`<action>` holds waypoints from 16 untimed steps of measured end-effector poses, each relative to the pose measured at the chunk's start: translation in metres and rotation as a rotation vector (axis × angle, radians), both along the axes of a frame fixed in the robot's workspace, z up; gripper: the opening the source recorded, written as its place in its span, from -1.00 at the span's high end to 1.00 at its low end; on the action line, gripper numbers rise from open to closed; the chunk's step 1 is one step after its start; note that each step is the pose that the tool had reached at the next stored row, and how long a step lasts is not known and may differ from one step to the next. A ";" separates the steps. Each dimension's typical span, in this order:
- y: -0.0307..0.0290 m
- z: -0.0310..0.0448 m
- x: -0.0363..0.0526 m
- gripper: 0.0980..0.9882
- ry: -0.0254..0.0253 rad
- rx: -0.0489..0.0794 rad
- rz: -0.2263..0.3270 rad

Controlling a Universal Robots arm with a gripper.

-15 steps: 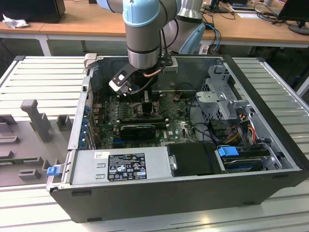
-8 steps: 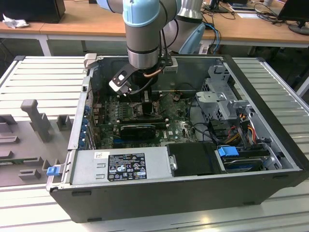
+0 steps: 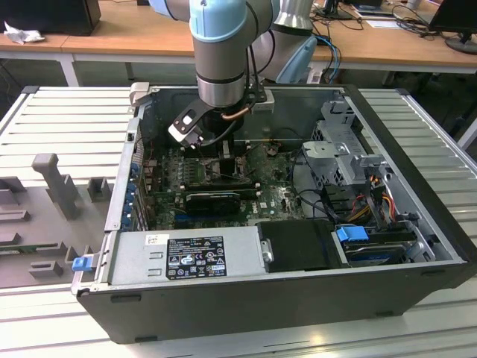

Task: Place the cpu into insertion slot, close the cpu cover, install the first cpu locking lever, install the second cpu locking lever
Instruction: 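Place the cpu into insertion slot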

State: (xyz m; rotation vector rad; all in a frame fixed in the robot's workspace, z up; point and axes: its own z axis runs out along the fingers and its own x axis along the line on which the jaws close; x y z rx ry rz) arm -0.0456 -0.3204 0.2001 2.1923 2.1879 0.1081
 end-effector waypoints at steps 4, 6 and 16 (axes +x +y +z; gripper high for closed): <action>0.0000 0.0013 -0.0002 0.03 -0.0004 0.000 0.008; 0.0000 0.0013 -0.0002 0.03 -0.0003 0.000 0.012; 0.0033 0.0003 0.0005 -0.15 -0.0003 0.000 0.012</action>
